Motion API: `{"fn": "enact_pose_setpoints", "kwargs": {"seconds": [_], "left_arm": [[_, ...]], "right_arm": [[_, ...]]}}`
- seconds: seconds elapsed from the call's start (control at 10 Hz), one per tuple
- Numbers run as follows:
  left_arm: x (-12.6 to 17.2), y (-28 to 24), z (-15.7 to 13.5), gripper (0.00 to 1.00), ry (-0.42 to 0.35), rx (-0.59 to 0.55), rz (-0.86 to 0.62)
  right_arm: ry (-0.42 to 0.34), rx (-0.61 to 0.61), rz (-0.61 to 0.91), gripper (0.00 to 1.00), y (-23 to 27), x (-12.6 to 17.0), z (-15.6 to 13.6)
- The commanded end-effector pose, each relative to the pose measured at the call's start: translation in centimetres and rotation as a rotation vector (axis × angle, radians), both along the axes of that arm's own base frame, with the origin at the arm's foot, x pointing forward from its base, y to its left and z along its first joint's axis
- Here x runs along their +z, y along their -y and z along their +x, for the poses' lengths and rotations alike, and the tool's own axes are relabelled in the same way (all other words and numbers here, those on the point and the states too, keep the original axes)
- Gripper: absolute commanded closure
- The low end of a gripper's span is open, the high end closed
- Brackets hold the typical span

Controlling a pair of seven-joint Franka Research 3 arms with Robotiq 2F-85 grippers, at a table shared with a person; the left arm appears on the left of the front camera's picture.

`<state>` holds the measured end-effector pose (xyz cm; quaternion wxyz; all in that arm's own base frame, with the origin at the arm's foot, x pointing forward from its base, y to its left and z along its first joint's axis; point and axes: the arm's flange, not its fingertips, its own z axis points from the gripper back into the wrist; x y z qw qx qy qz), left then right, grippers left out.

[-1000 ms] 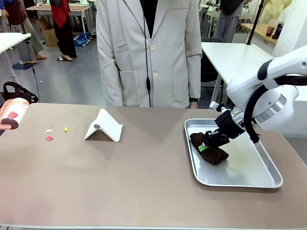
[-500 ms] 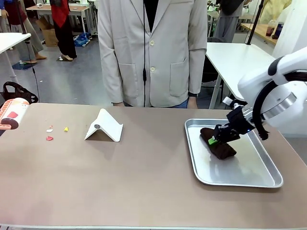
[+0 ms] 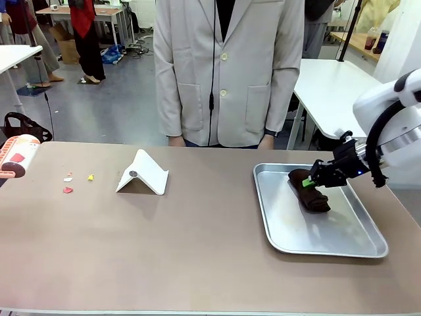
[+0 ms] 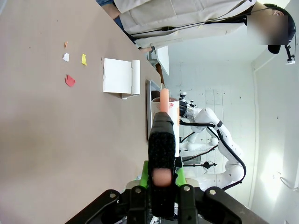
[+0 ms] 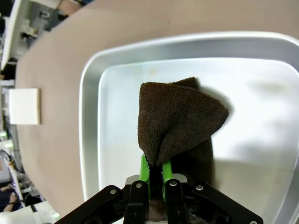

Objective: Clean the surface of the table.
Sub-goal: If a person points to the right, clean the right side of the table with your right hand, and if they point to the left, clean the left side with your left hand.

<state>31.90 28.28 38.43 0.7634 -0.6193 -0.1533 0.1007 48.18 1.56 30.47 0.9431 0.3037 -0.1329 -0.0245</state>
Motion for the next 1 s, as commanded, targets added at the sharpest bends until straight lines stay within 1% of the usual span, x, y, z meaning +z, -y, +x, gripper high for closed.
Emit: {"fn": "enact_pose_setpoints", "kwargs": {"seconds": [0.0,0.2,0.3,0.4,0.5,0.6,0.7,0.8,0.9], "left_arm": [[0.4,0.1,-0.2,0.77,0.007,-0.009,0.006],[0.4,0.1,-0.2,0.77,0.007,-0.009,0.006],[0.4,0.1,-0.2,0.77,0.007,-0.009,0.006],[0.4,0.1,-0.2,0.77,0.007,-0.009,0.006],[0.4,0.1,-0.2,0.77,0.007,-0.009,0.006],[0.4,0.1,-0.2,0.77,0.007,-0.009,0.006],[0.4,0.1,-0.2,0.77,0.007,-0.009,0.006],[0.4,0.1,-0.2,0.77,0.007,-0.009,0.006],[0.4,0.1,-0.2,0.77,0.007,-0.009,0.006]], "right_arm": [[0.027,-0.013,0.095,0.88,0.8,0.5,0.0],[0.010,-0.001,0.142,0.88,1.2,0.8,-0.1],[-0.006,0.012,0.187,0.88,1.5,1.0,-0.2],[-0.026,0.027,0.265,0.88,2.1,1.4,-0.5],[-0.040,0.029,0.357,0.88,2.9,2.0,-0.7],[-0.080,0.015,0.483,0.88,4.0,2.9,-1.0],[-0.129,0.010,0.643,0.88,5.2,3.9,-1.5],[-0.175,0.025,0.761,0.88,6.0,4.5,-2.0],[-0.243,0.031,0.865,0.88,6.6,4.9,-2.4]]}}
